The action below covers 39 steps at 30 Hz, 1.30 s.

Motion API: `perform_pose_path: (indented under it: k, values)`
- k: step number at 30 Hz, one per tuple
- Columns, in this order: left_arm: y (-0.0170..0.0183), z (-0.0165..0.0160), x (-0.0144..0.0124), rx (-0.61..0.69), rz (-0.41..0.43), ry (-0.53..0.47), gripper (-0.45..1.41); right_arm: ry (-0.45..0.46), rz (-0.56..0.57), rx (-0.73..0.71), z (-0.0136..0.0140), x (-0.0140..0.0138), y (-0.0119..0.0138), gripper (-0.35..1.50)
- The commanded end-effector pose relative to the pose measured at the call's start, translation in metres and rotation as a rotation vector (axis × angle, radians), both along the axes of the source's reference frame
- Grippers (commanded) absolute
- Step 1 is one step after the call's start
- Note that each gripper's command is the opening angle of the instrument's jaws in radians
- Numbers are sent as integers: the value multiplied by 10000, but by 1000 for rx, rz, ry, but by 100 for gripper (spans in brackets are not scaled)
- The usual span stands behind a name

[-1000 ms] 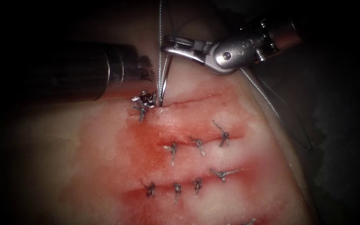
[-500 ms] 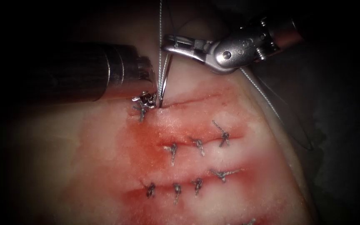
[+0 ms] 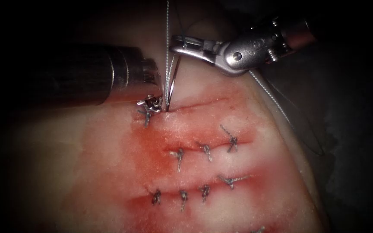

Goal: Wound Closure
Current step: Insert the needle into the bottom half of the wound

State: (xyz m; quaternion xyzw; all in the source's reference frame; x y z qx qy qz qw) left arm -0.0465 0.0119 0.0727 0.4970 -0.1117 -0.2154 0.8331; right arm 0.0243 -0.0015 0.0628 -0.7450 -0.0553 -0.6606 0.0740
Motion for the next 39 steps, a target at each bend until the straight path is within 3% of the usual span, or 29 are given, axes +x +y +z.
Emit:
perform_pose_path:
  k: [1, 39]
  values:
    - [8, 3, -7, -3, -2, 0, -45, 4, 0, -1, 5, 8, 0, -35]
    - [7, 2, -6, -3, 0, -1, -45, 22, 21, 38, -3, 7, 4, -35]
